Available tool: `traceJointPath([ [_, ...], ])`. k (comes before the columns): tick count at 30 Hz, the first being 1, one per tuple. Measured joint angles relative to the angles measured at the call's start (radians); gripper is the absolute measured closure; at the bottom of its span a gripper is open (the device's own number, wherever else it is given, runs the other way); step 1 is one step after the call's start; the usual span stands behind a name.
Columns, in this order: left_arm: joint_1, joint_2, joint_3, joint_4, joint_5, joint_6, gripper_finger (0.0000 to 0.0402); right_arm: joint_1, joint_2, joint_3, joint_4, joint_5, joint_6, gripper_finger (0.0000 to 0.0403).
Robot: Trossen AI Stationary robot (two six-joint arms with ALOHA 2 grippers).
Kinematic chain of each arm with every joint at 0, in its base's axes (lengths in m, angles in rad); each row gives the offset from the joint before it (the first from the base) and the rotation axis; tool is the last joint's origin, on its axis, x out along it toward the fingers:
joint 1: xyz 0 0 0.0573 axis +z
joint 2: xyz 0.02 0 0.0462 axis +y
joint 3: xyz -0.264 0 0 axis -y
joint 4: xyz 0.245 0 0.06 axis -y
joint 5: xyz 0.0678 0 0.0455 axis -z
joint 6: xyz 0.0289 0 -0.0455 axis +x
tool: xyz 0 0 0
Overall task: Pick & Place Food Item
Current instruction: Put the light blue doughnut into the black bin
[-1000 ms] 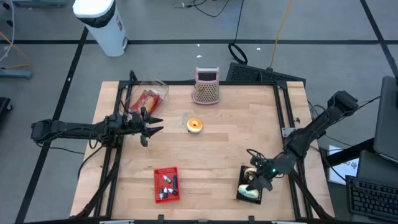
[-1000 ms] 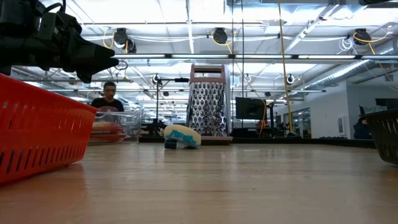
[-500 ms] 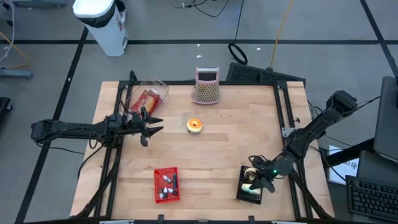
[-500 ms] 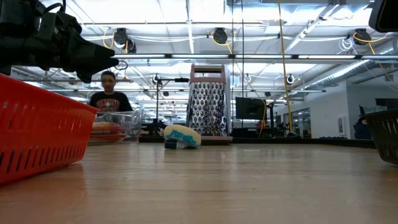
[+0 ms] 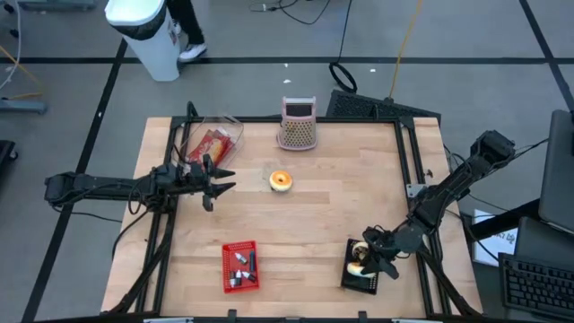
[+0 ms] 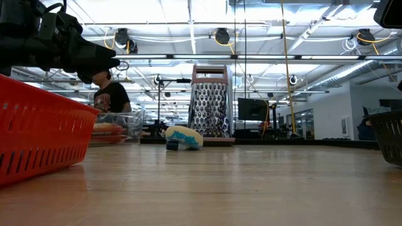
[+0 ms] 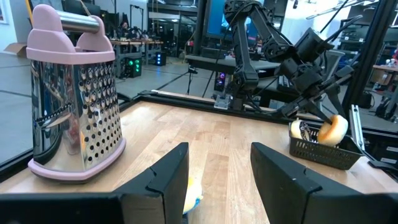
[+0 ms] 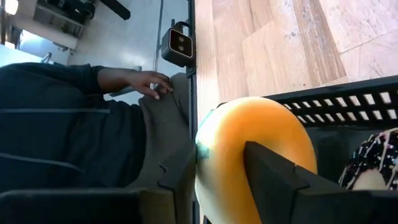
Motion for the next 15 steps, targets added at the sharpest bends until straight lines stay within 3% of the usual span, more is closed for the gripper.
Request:
traceJointPath([
  [15, 0.0, 0.0, 0.0, 0.0, 0.0, 0.0, 0.0227, 0.0, 0.0, 0.0, -0.097, 0.052, -0.021, 0.0302],
])
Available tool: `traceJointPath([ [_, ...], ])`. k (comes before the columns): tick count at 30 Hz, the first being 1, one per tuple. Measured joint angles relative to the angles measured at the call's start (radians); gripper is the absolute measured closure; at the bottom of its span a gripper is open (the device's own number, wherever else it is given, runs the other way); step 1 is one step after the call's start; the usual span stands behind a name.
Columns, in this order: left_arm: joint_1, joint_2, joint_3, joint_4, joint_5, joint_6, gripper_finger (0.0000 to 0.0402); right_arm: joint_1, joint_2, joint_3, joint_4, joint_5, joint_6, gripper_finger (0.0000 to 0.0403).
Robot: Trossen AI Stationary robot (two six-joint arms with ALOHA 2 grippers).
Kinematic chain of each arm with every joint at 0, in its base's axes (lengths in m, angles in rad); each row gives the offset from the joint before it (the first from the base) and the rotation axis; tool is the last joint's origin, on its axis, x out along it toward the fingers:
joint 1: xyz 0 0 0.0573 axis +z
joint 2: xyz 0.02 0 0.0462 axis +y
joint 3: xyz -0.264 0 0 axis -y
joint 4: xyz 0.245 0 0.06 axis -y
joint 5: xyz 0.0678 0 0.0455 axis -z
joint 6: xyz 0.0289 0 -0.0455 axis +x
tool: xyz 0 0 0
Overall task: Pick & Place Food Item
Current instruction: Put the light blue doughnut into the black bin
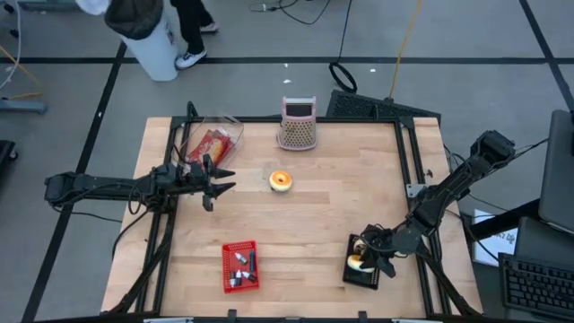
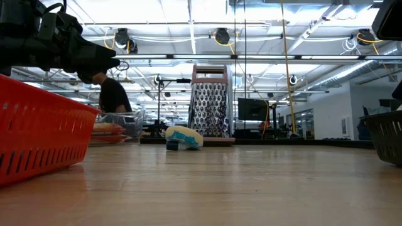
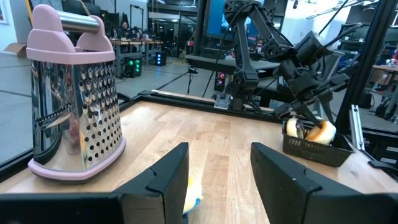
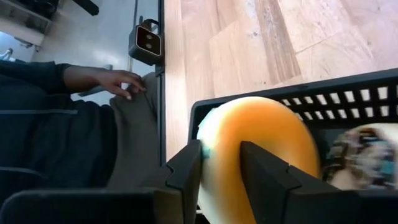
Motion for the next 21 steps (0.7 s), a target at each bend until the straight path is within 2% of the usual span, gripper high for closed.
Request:
traceJointPath([
  [7, 0.0, 0.0, 0.0, 0.0, 0.0, 0.0, 0.0227, 0.0, 0.0, 0.0, 0.008, -0.017, 0.021, 0.0295],
  [17, 0.0, 0.0, 0.0, 0.0, 0.0, 0.0, 0.0227, -0.003, 0.0, 0.0, 0.065, -0.024, -0.085, 0.0222],
  [21, 0.0, 0.0, 0.0, 0.0, 0.0, 0.0, 0.0227, -0.008, 0.0, 0.0, 0.078, -0.022, -0.136, 0.0205],
])
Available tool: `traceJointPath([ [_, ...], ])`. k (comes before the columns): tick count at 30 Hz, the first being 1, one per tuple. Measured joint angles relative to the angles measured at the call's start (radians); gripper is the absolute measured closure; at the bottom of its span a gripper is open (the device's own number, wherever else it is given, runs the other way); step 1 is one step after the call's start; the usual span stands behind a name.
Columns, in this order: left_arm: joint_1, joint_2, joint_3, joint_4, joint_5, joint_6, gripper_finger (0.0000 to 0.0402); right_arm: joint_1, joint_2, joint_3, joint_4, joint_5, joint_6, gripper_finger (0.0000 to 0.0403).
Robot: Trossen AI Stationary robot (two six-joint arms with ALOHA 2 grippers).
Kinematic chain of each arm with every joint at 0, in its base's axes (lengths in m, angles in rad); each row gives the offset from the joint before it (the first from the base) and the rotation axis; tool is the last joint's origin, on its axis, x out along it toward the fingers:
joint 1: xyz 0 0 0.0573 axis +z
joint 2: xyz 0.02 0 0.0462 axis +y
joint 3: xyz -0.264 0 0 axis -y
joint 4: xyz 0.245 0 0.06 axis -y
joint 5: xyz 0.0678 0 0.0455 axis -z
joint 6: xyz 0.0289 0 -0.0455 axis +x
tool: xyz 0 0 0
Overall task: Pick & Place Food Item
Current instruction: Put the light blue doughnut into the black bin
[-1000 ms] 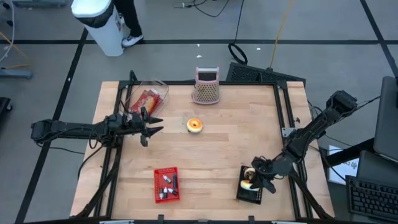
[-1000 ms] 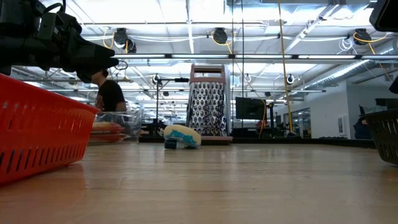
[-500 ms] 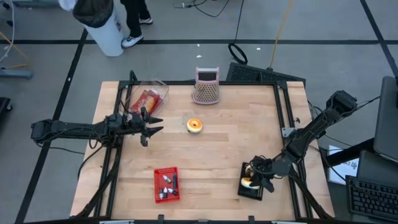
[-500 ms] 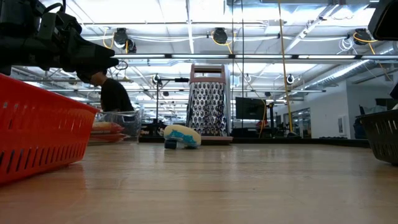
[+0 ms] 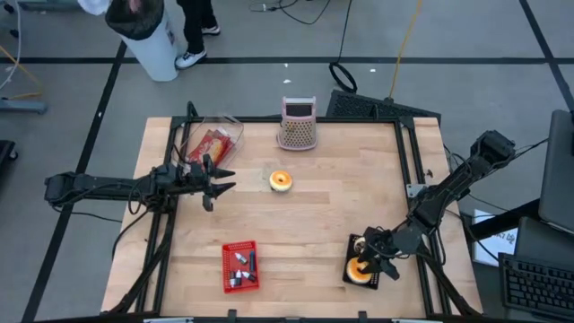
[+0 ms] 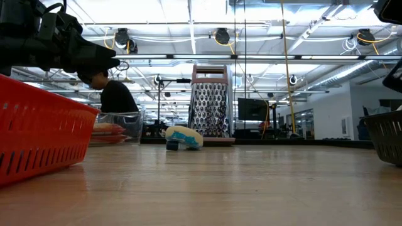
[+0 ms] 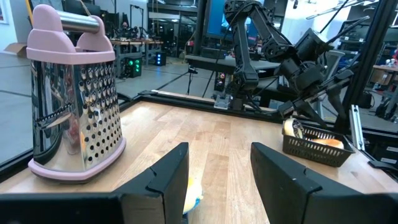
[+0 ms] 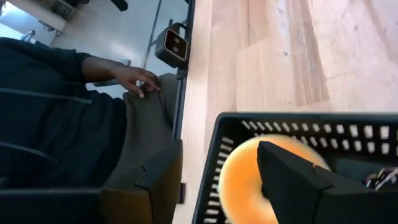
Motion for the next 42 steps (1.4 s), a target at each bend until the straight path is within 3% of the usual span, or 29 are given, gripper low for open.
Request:
traceJointPath([
  [8, 0.0, 0.0, 0.0, 0.0, 0.0, 0.0, 0.0227, -0.045, 0.0, 0.0, 0.128, 0.002, -0.175, 0.0212],
  [14, 0.0, 0.0, 0.0, 0.0, 0.0, 0.0, 0.0227, -0.104, 0.0, 0.0, 0.545, -0.002, -0.374, 0.022],
  [18, 0.0, 0.0, 0.0, 0.0, 0.0, 0.0, 0.0227, -0.125, 0.0, 0.0, 0.782, -0.001, -0.67, 0.022],
  [20, 0.0, 0.0, 0.0, 0.0, 0.0, 0.0, 0.0227, -0.133, -0.001, 0.0, 0.827, 0.009, -0.829, 0.022],
  [22, 0.0, 0.0, 0.0, 0.0, 0.0, 0.0, 0.0227, -0.136, 0.0, 0.004, 0.816, 0.088, -0.891, 0.0218],
  [25, 0.0, 0.0, 0.0, 0.0, 0.0, 0.0, 0.0227, -0.124, 0.0, 0.078, 0.574, 0.23, -0.91, 0.0208],
  [27, 0.0, 0.0, 0.0, 0.0, 0.0, 0.0, 0.0227, -0.09, 0.004, 0.193, 0.237, 0.343, -0.888, 0.0197],
  [30, 0.0, 0.0, 0.0, 0.0, 0.0, 0.0, 0.0227, -0.04, 0.063, 0.415, -0.337, 0.447, -0.705, 0.0182],
  [32, 0.0, 0.0, 0.0, 0.0, 0.0, 0.0, 0.0227, -0.002, 0.128, 0.531, -0.626, 0.435, -0.532, 0.0178],
  [35, 0.0, 0.0, 0.0, 0.0, 0.0, 0.0, 0.0227, 0.045, 0.244, 0.651, -0.857, 0.313, -0.333, 0.0181],
  [39, 0.0, 0.0, 0.0, -0.001, 0.0, 0.0, 0.0227, 0.087, 0.38, 0.714, -1.006, 0.108, -0.221, 0.0196],
  [42, 0.0, 0.0, 0.0, -0.001, 0.0, 0.0, 0.0227, 0.1, 0.44, 0.714, -1.019, 0.047, -0.203, 0.0206],
])
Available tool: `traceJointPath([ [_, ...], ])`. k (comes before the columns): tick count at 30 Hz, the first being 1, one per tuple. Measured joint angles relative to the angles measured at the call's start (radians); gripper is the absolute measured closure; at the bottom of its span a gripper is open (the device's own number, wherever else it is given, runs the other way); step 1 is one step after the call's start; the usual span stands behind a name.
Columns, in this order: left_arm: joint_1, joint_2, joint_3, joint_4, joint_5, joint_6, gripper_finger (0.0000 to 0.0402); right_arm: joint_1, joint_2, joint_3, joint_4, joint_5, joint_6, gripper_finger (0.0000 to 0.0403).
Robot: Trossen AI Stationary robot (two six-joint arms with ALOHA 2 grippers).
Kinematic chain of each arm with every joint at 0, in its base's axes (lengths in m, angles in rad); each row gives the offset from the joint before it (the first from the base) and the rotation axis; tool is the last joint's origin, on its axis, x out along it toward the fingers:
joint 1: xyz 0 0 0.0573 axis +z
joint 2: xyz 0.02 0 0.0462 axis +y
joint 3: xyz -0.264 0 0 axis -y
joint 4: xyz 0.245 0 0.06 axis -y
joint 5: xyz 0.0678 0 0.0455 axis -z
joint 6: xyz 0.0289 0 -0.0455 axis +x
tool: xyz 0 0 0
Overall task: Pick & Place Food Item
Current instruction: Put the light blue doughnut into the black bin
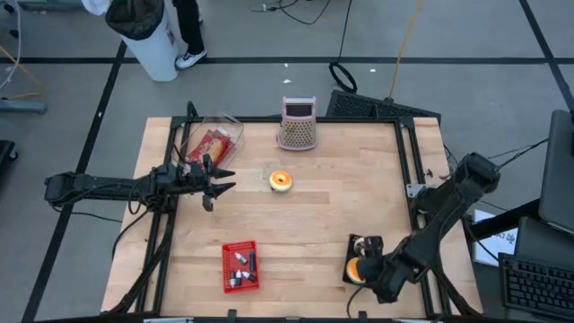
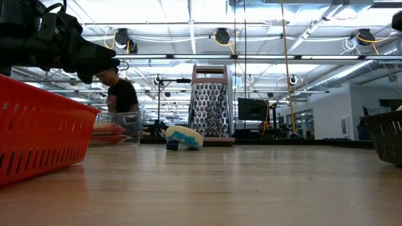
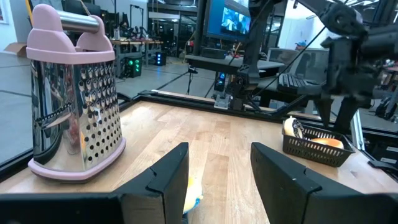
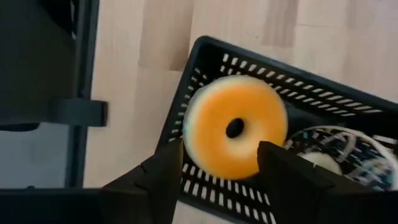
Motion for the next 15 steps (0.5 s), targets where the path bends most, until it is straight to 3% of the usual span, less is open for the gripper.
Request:
traceJointPath([
  [15, 0.0, 0.0, 0.0, 0.0, 0.0, 0.0, 0.0227, -0.004, 0.07, -0.04, 0.095, -0.051, -0.013, 0.0227],
])
